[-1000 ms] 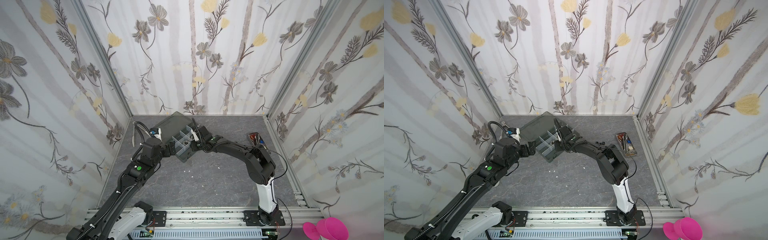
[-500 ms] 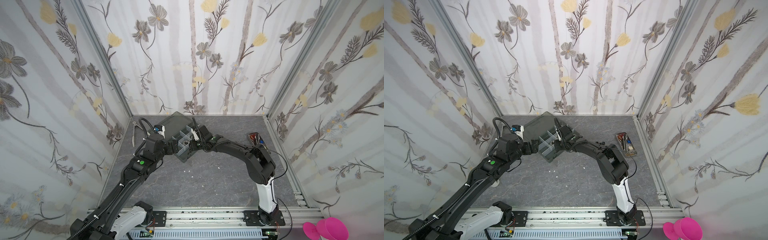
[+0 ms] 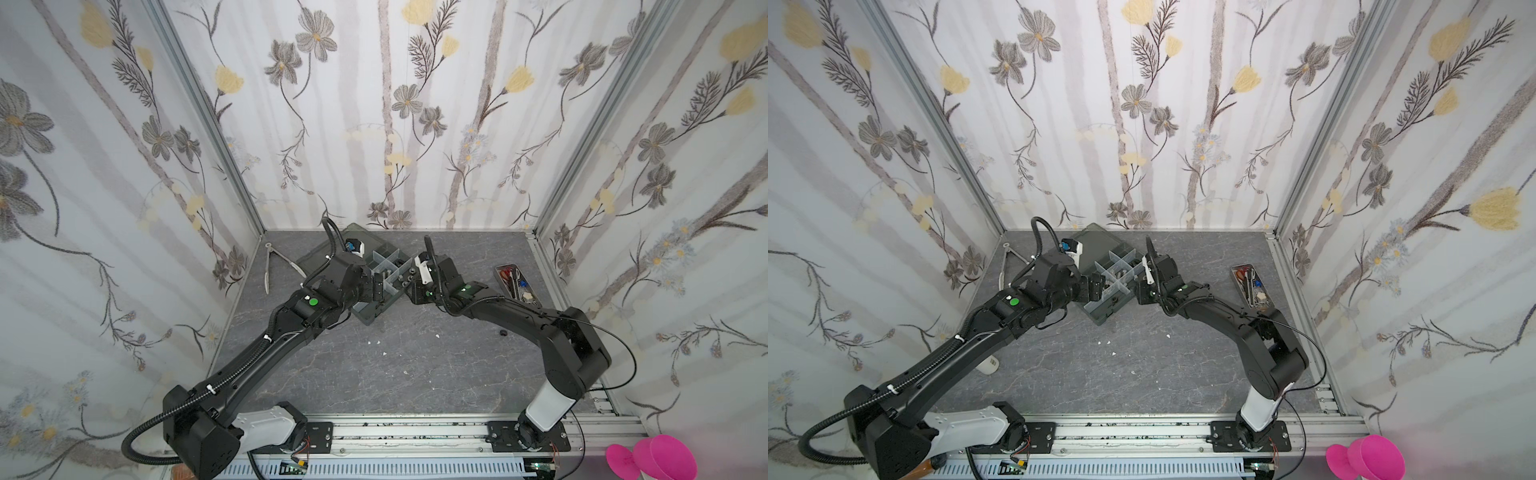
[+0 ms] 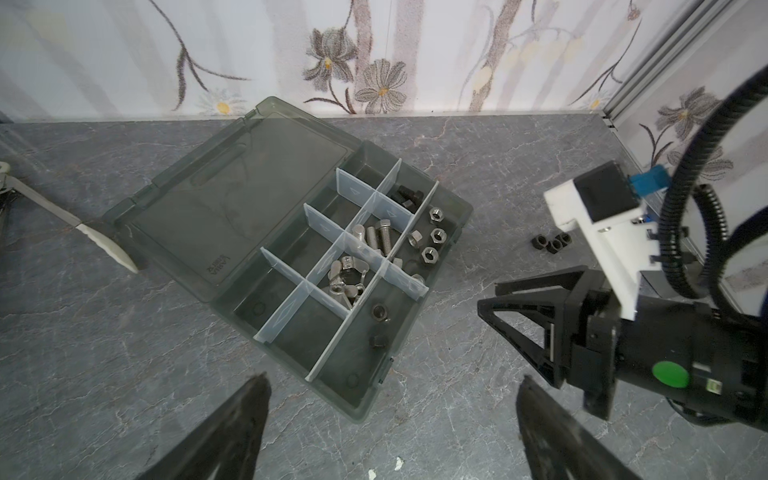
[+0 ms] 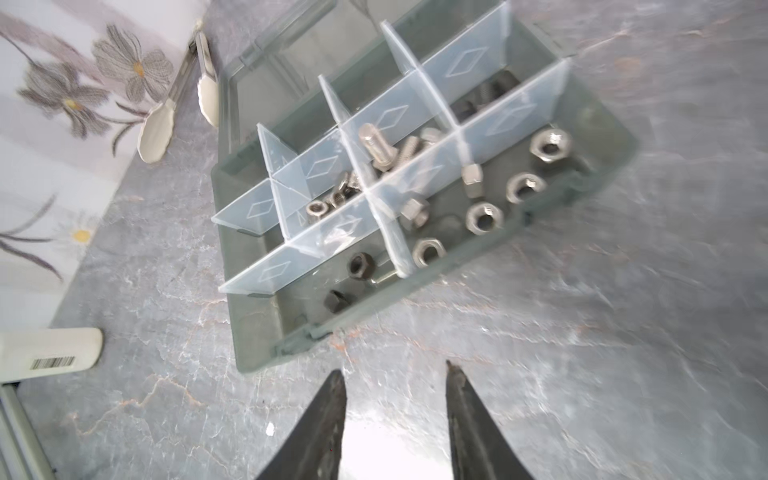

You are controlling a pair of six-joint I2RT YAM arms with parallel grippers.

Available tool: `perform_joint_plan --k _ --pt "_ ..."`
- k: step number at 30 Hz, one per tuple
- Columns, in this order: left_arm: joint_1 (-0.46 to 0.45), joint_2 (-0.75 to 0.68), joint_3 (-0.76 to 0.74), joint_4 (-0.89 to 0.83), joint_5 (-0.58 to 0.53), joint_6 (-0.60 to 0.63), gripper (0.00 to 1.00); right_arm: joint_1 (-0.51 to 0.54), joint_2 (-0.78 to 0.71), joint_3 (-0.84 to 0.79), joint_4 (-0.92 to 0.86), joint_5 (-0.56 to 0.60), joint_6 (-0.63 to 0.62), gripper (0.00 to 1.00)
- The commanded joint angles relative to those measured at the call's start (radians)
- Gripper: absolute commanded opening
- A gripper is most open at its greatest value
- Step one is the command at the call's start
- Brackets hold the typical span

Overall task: Sort the screws and nuts into containers
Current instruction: 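Withdraw the right gripper while the left gripper moves toward the three black hex nuts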

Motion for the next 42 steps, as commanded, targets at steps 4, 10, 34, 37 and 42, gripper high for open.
perform_joint_plan --k 4,10,34,37,42 --pt "-0.060 0.160 0.099 -0.005 -0.048 -0.024 0.87 -0.102 -0.207 -0.206 0.102 -0.042 0.045 0.40" --pt "-0.098 0.337 0.242 0.006 -0.027 -0.019 0.84 -0.198 -0.360 -0.317 0.080 -0.057 0.036 0.40" --pt "-0.170 1.042 0.905 -0.053 0.026 -0.008 0.68 -0.465 -0.722 -0.581 0.100 -0.101 0.090 0.40" --pt "-0.175 1.105 0.975 -0.064 0.029 -0.004 0.67 -0.467 -0.728 -0.587 0.115 -0.100 0.094 0.40" --pt "-0.175 1.189 1.026 -0.026 0.041 0.002 0.66 -0.470 -0.740 -0.606 0.136 -0.101 0.103 0.39"
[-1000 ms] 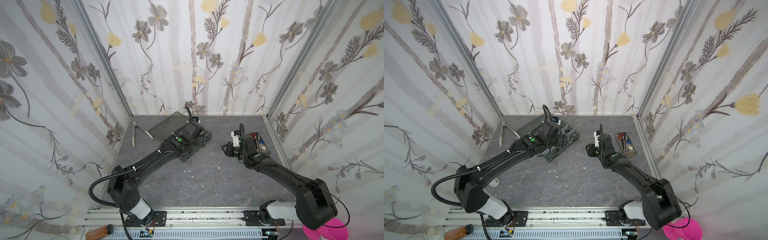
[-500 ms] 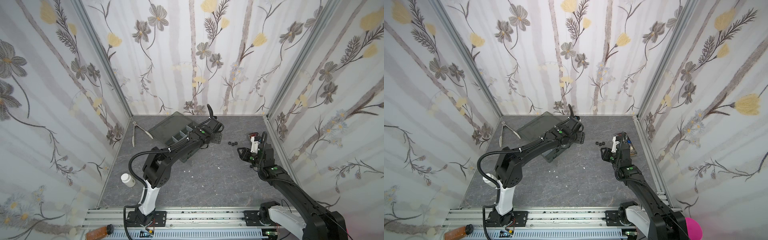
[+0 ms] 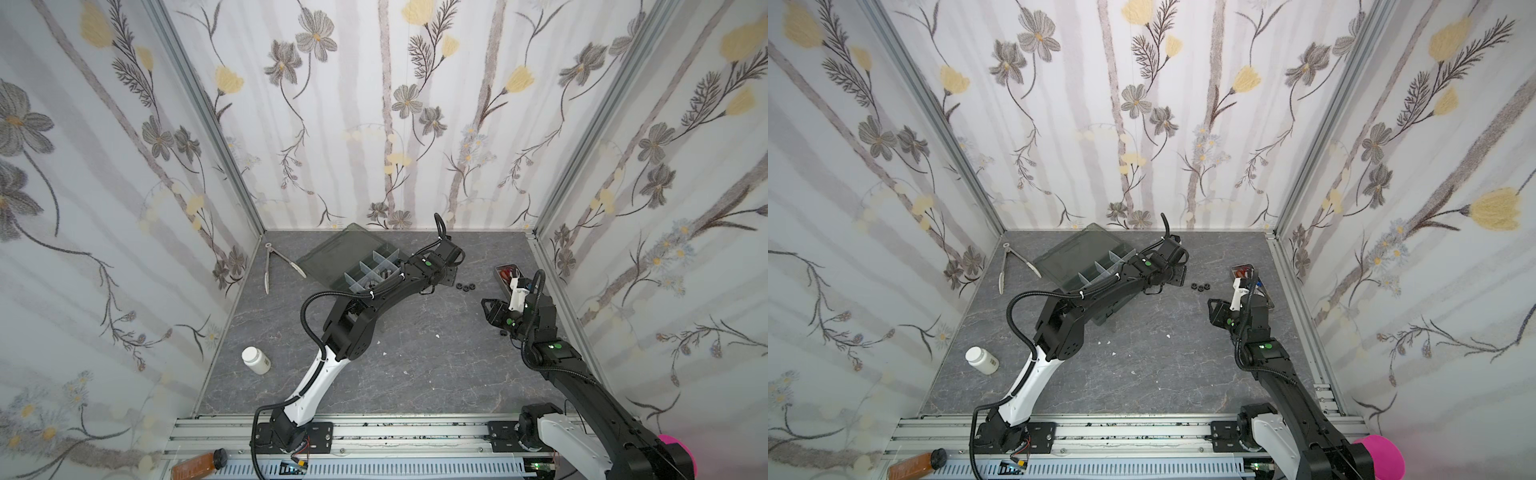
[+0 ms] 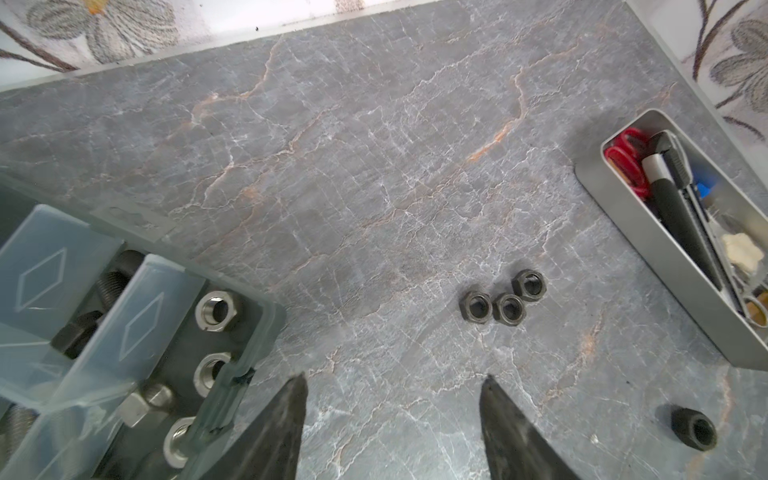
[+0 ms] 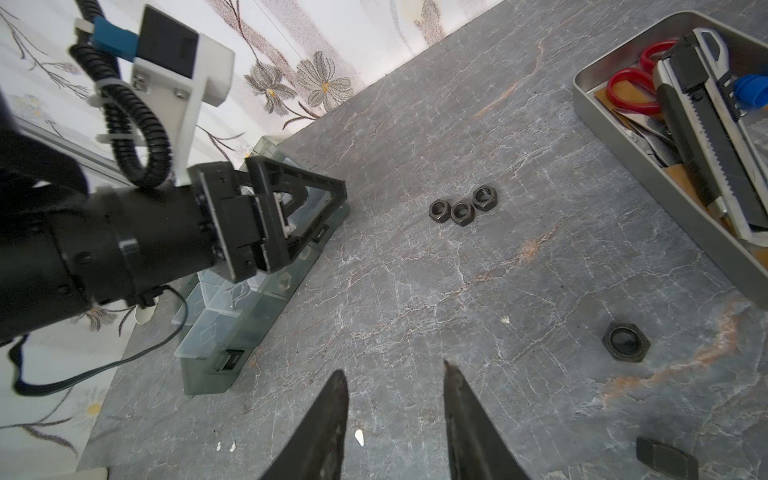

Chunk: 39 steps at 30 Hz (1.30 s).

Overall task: Sort the screws and nuts into containers
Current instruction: 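Withdraw the right gripper while the left gripper moves toward the three black hex nuts, then lower the left gripper onto the cluster of black hex nuts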

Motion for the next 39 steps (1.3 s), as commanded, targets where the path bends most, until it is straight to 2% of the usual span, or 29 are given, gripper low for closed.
perform_joint_plan --k 1,11,17,32,39 --pt "-0.001 0.047 0.030 0.022 0.009 0.007 0.66 -0.002 -0.011 -0.008 0.053 -0.006 0.017 0.39" --pt "-0.001 0.207 0.191 0.069 0.078 -0.011 0.76 -0.005 -0.027 -0.013 0.050 0.003 0.013 0.39" --pt "-0.002 0.234 0.196 0.130 0.116 -0.027 0.80 -0.005 -0.024 -0.015 0.047 0.003 0.011 0.39" --pt "-0.030 0.297 0.213 0.158 0.048 -0.007 0.80 -0.005 -0.024 -0.023 0.051 -0.001 0.009 0.39" --pt "-0.030 0.305 0.213 0.152 -0.009 -0.005 0.75 -0.005 -0.024 -0.024 0.053 -0.004 0.008 0.39"
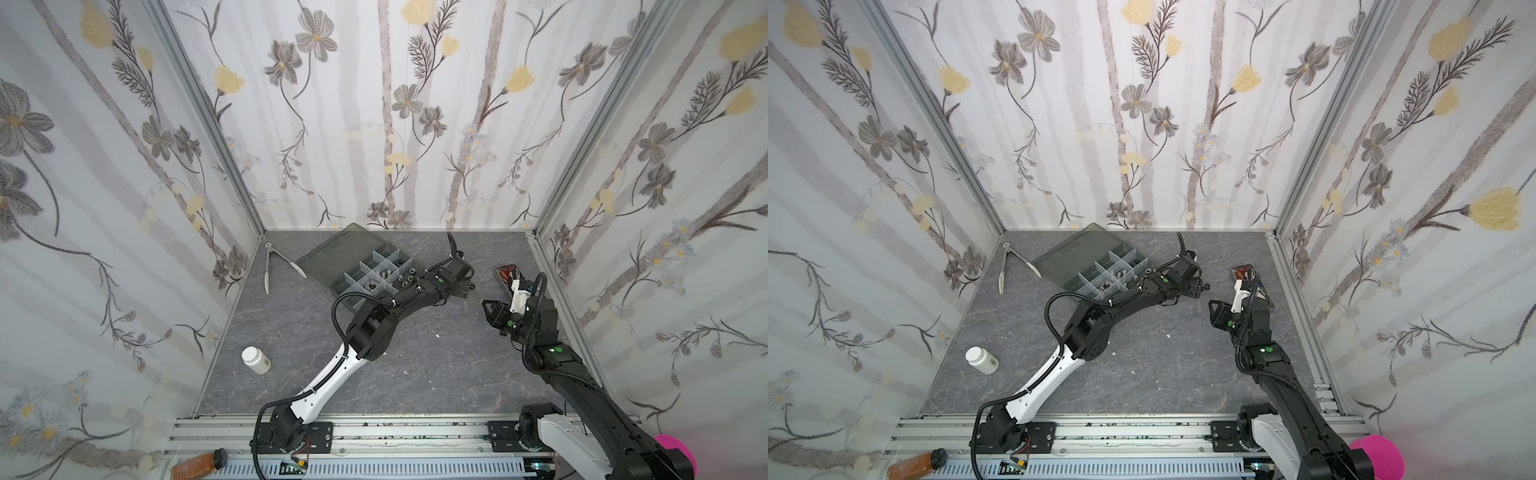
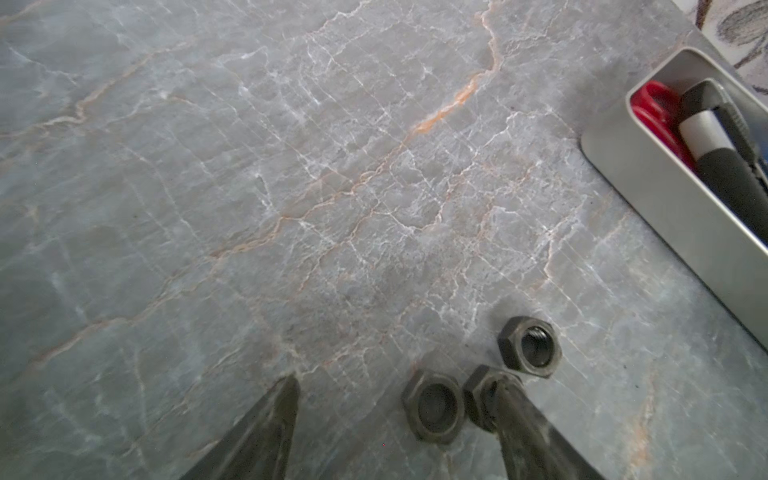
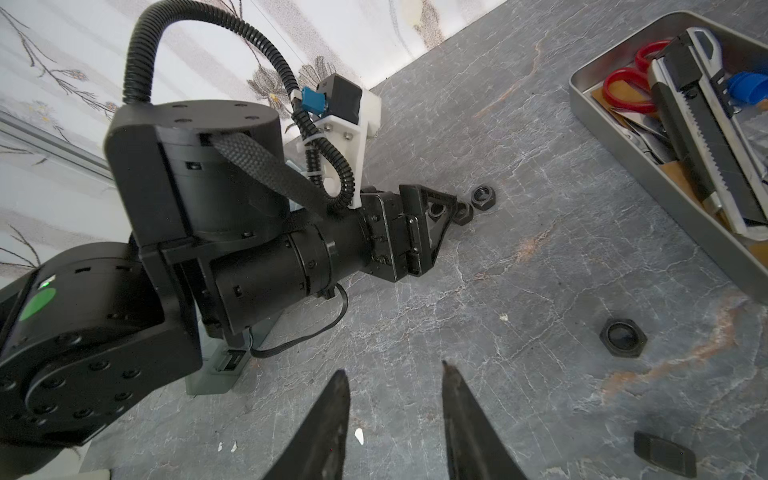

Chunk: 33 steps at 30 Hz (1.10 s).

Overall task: Sort the screws and nuts into containers
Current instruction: 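Lower the left gripper onto the cluster of black hex nuts, then close the left gripper around one black hex nut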

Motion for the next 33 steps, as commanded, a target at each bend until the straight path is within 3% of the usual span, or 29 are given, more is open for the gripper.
perform_joint_plan --k 1,14,19,23,28,33 --pt "0.001 0.007 0.008 -0.009 -0.034 -0.001 0.74 0.000 -0.001 -0.004 0.044 -0.004 0.002 0.39" --pt "0.008 0.003 0.009 -0.004 -0.025 -0.012 0.59 0.000 0.011 -0.005 0.055 -0.010 0.002 0.39" --pt "0.011 0.002 0.009 -0.013 -0.029 -0.014 0.45 0.000 0.023 -0.004 0.063 -0.016 0.004 0.39" --pt "0.014 0.001 0.009 -0.029 -0.038 -0.010 0.40 0.001 0.029 -0.005 0.069 -0.021 0.006 0.39" --pt "0.014 -0.002 0.009 -0.043 -0.054 -0.009 0.39 0.000 0.037 -0.005 0.073 -0.026 0.007 0.39" --pt "0.020 -0.028 -0.013 -0.042 -0.072 -0.023 0.46 0.000 0.041 -0.005 0.075 -0.025 0.007 0.39"
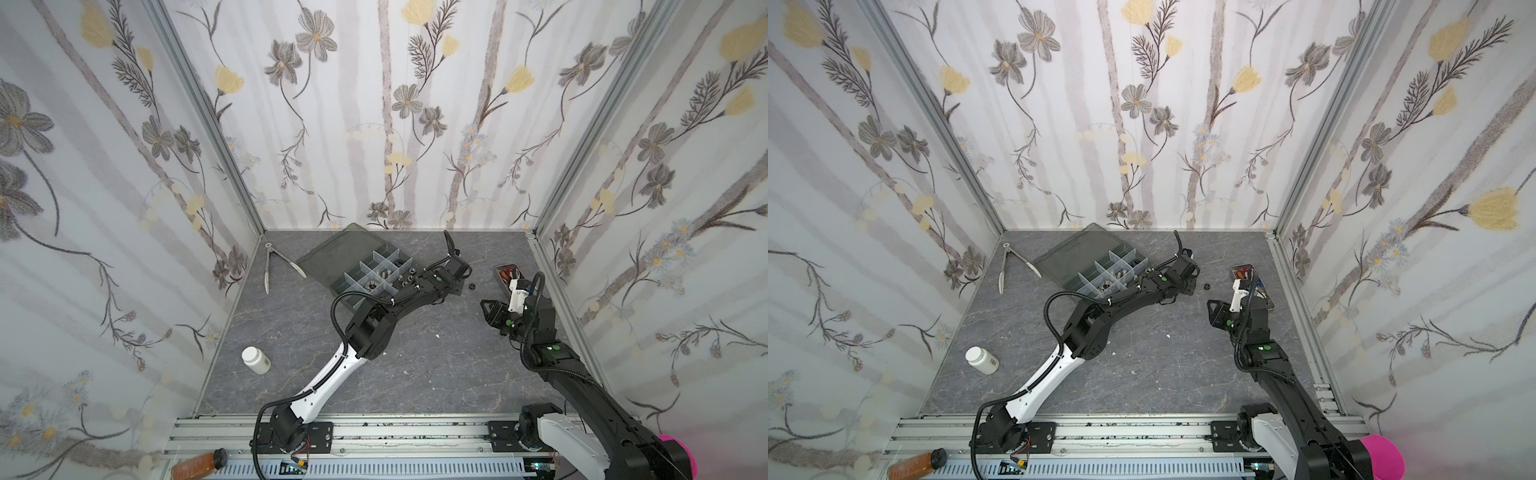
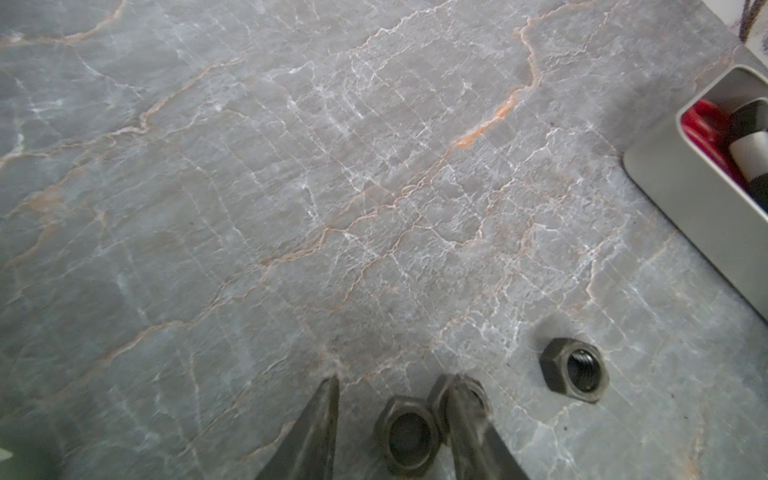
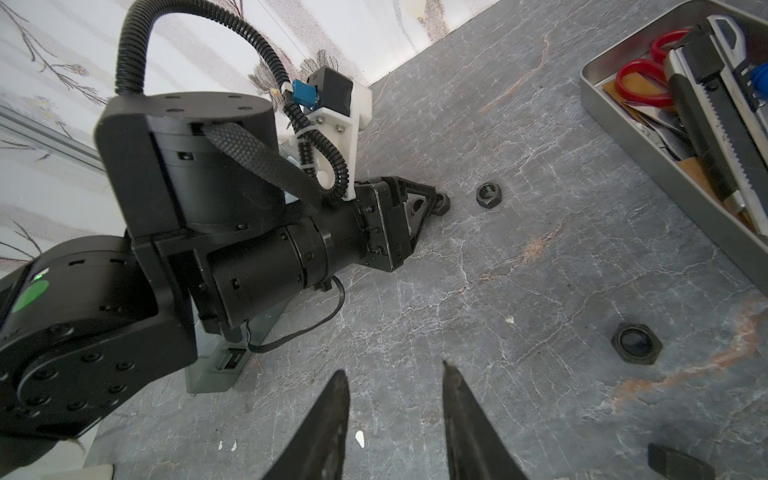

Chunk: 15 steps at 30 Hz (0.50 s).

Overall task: Sort the screws and nuts into containers
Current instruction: 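Close the left gripper around one black hex nut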

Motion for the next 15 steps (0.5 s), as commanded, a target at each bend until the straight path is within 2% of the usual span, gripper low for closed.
perform_joint_plan --k 1,7,15 --pt "0.011 -0.033 -0.026 -0.018 -0.024 -0.025 0.46 0.000 0.006 -0.004 0.040 -0.004 0.007 0.39" --pt "0.029 -0.109 -0.163 0.078 0.033 -0.081 0.55 0.000 0.021 -0.004 0.040 -0.011 0.004 0.39" --pt "0.041 -0.148 -0.223 0.130 0.094 -0.123 0.58 0.000 0.023 -0.008 0.040 -0.009 0.002 0.39"
